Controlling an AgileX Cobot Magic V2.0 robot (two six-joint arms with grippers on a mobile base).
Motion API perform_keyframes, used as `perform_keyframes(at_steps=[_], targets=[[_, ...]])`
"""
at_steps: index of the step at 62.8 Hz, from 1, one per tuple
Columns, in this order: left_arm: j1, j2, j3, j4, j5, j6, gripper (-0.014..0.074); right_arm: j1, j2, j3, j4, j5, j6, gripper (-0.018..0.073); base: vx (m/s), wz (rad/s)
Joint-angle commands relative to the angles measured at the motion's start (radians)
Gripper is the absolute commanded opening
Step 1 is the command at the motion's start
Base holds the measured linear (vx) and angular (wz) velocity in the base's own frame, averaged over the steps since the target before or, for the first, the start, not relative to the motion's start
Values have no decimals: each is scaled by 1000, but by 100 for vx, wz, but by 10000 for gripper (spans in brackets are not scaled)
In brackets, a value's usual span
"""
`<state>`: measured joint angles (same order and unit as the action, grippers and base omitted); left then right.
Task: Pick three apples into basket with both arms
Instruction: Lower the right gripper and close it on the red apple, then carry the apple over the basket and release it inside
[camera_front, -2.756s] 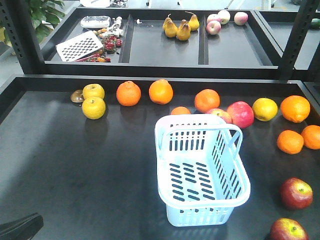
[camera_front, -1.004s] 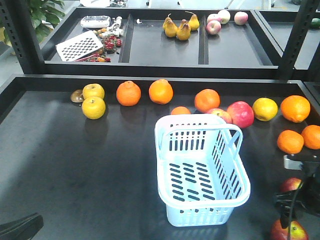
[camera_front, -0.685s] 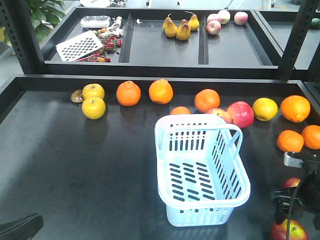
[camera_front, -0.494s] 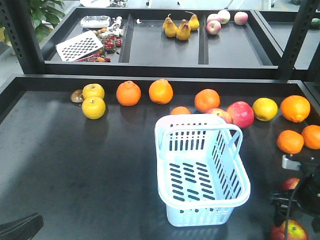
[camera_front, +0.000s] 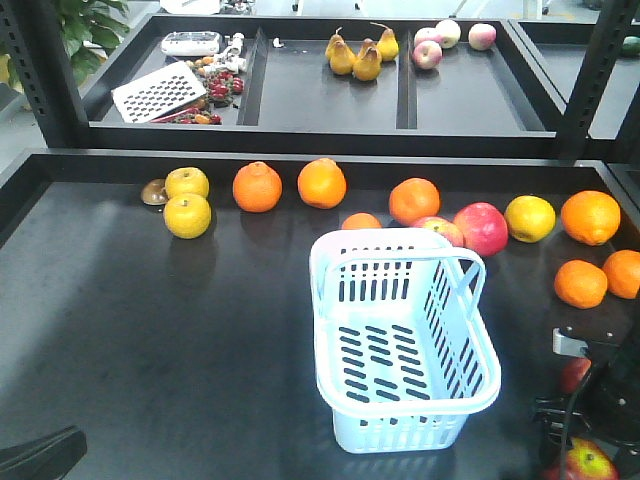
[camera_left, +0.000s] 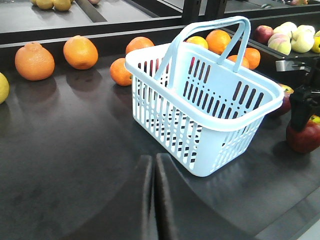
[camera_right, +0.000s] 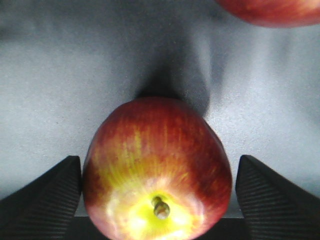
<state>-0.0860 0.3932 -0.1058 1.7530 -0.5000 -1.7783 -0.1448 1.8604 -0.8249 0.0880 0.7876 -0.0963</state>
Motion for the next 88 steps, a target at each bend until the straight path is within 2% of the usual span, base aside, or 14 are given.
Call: perform_keyframes(at_steps=[1,8,27,33,45,51,59,63,67,70,75,79,84,88], targets=[[2,8,-20,5,14,-8,-8,-4,-32,-19,-8,6,-16,566,0,0],[2,8,-20,5,14,-8,-8,-4,-32,-19,-8,8,-19,484,0,0],[2,8,-20,5,14,-8,-8,-5,-91,-19,-5,89,-72,72,0,0],[2,8,-20,5,14,-8,-8,-5,-177,-19,1,102,-65,-16,0,0],[2,8,-20,5,14,-8,-8,-4,-431,-19,31,132,-84,-8,0,0],[2,8,-20,5,14,-8,-8,-4,-565,-19,106,139,-139,-7,0,0],[2,8,-20,5,14,-8,-8,-3,-705,-19,363,137,-292,-4,0,0],[2,8,-20,5,14,-8,-8,-3,-736,-19,553,137,-398,-4,0,0],[2,8,-20,5,14,-8,-8,0,-739,-19,697,137,-501,-4,0,0],[2,8,-20,5,14,-8,-8,20,-726,-19,784,127,-567,-4,0,0],[2,8,-20,5,14,-8,-8,100,-682,-19,853,90,-603,-4,0,0],[2,8,-20,5,14,-8,-8,182,-630,-19,853,36,-614,-3,0,0],[2,8,-20,5,14,-8,-8,286,-559,-19,817,-105,-616,0,0,0],[2,8,-20,5,14,-8,-8,336,-507,-19,805,-178,-614,14,0,0]])
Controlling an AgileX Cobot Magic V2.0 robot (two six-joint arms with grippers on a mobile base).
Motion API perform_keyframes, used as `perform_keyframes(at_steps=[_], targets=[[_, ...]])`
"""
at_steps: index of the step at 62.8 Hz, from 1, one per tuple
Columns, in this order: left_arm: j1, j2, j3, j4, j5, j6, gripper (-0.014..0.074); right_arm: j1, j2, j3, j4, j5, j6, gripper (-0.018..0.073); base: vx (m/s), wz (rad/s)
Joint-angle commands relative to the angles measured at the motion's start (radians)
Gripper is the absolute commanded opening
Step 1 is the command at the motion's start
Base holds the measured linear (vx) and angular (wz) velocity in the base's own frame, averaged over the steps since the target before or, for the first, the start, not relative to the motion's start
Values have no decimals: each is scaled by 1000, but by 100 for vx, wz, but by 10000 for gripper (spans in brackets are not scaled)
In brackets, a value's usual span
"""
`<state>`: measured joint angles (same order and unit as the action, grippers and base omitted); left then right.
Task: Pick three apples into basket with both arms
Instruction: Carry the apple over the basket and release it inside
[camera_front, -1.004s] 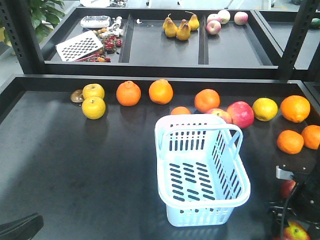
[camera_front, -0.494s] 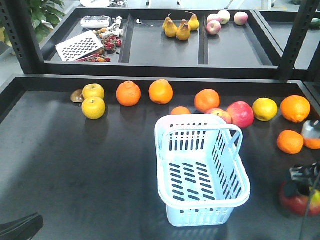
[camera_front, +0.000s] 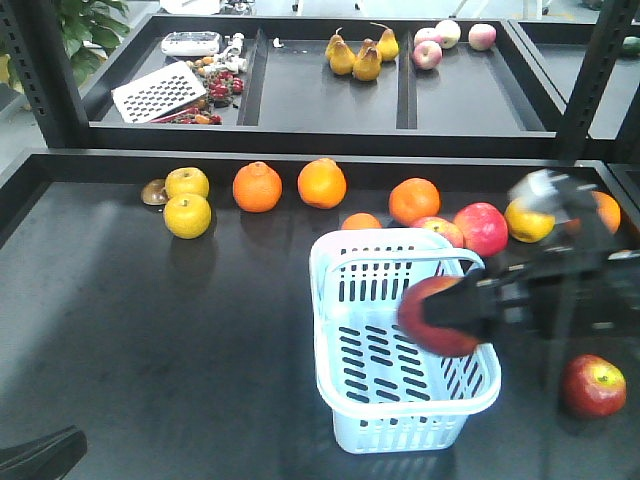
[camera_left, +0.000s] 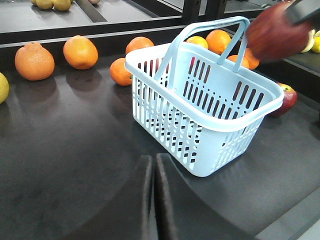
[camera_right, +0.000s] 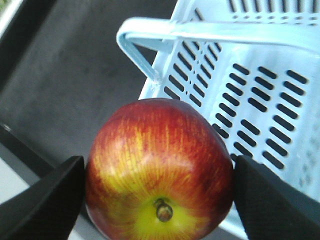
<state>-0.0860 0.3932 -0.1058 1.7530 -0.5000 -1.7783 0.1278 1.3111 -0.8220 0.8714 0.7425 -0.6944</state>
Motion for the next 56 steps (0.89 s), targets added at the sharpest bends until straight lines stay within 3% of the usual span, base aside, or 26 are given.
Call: perform_keyframes(at_steps=[1,11,24,32,46,56], targets=[[2,8,-20,5,14,-8,-8,73,54,-22,20,-146,-16,21,0,0],[2,8,-20,5,14,-8,-8,84,156,-22,37,-187,-50,150,0,0],[2,8,-20,5,14,-8,-8,84,194,-22,46,-220,-99,531,0,0],[2,8,-20,5,14,-8,-8,84,194,-22,44,-241,-99,673,0,0],[2,8,-20,5,14,-8,-8,84,193,-22,43,-237,-98,658,0,0],[2,8,-20,5,14,-8,-8,82,161,-22,19,-180,-95,515,0,0]])
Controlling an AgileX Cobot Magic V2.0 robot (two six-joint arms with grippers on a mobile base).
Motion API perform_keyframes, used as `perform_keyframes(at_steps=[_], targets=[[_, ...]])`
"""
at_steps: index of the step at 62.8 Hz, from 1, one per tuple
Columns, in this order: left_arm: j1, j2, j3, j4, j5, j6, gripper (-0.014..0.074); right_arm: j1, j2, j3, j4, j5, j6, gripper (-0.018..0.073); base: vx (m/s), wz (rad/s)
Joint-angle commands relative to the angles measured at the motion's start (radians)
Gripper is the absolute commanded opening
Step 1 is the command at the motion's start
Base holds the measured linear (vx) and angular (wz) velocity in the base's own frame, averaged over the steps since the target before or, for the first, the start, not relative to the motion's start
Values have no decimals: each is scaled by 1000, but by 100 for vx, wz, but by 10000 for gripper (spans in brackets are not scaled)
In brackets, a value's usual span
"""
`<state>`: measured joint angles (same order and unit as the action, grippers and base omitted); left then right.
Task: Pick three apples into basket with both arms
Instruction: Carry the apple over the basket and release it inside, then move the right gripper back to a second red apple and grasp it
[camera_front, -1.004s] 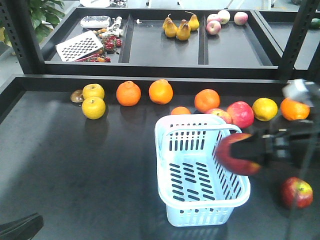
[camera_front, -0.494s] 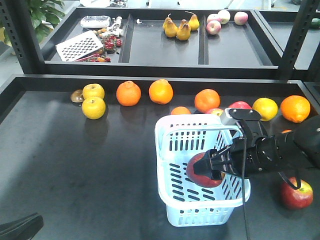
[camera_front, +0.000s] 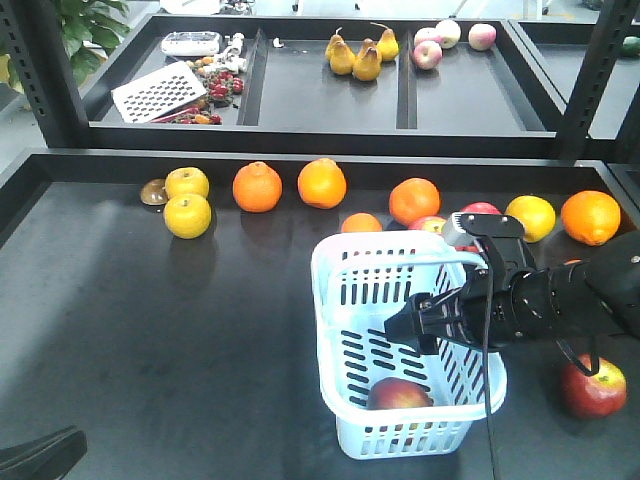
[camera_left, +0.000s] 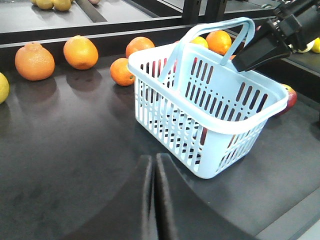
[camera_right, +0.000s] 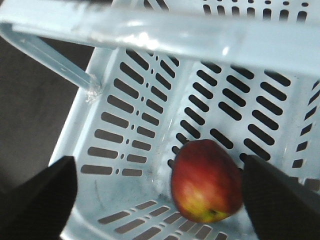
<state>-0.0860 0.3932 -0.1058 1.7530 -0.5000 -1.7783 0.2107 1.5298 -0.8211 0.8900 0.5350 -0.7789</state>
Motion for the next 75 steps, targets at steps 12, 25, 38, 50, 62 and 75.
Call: perform_keyframes(at_steps=[12,25,38,50,62,75], targets=[[2,8,-20,5,15,-8,-8,-1,-144,-23,-184,94,130,119,0,0],[2,8,-20,5,16,-8,-8,-1,-242,-23,-618,114,494,-8,0,0],[2,8,-20,5,16,-8,-8,-1,-292,-23,-1091,134,899,-1,0,0],[2,8,-20,5,15,-8,-8,-57,-265,-25,-1232,121,1044,73,0,0],[2,8,-20,5,14,-8,-8,-290,-162,-52,-1090,122,942,330,0,0],[2,8,-20,5,14,-8,-8,-413,-5,-149,-1002,164,830,645,0,0]])
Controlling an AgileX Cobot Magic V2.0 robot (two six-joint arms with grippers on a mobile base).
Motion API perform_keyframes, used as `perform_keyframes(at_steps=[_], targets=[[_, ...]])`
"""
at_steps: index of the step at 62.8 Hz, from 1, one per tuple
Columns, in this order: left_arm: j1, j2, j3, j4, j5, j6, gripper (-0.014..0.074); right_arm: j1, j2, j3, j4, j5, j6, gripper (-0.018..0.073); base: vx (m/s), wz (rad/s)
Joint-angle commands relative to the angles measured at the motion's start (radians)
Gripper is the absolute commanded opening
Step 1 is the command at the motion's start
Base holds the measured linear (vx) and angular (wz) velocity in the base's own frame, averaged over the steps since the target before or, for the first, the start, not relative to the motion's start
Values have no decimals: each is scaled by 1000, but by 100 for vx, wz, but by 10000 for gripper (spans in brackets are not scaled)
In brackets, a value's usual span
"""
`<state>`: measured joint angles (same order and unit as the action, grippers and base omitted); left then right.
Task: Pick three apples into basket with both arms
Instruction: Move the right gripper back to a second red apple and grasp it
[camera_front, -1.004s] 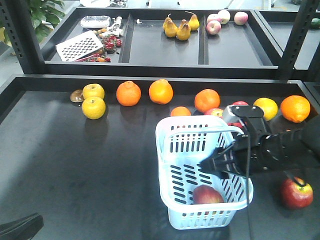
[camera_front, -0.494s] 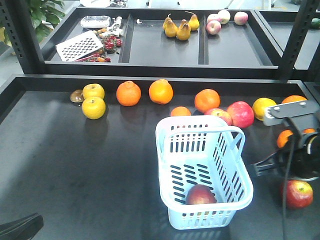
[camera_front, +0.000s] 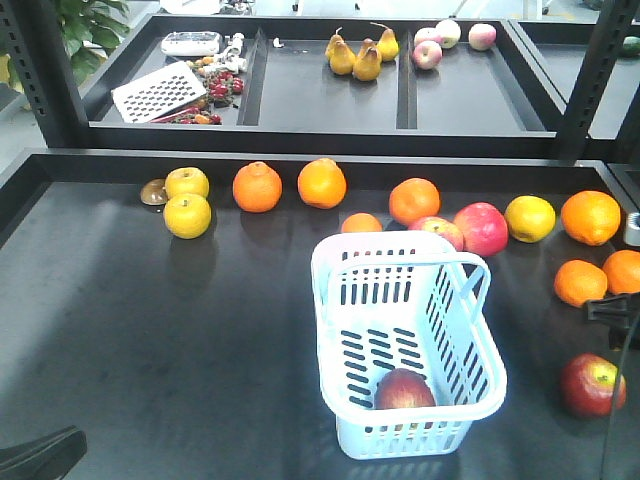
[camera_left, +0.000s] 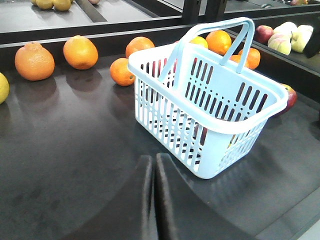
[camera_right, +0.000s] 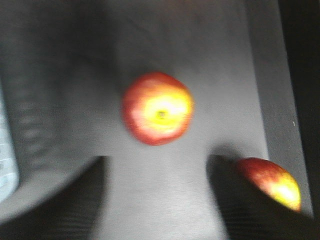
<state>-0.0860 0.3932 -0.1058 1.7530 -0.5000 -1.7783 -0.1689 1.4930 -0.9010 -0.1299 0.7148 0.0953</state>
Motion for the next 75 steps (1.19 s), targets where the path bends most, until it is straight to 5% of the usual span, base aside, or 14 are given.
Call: perform_keyframes(at_steps=[1,16,63,75], targets=[[2,8,-20,5,14,-8,-8,-33,43,-77,16,-12,-47,661,0,0],[2,8,-20,5,14,-8,-8,-41,213,-207,5,54,-63,722,0,0],[2,8,-20,5,15,-8,-8,-41,532,-308,35,77,-95,621,0,0],[2,8,-20,5,15,-8,-8,-41,543,-308,102,62,-166,527,0,0]])
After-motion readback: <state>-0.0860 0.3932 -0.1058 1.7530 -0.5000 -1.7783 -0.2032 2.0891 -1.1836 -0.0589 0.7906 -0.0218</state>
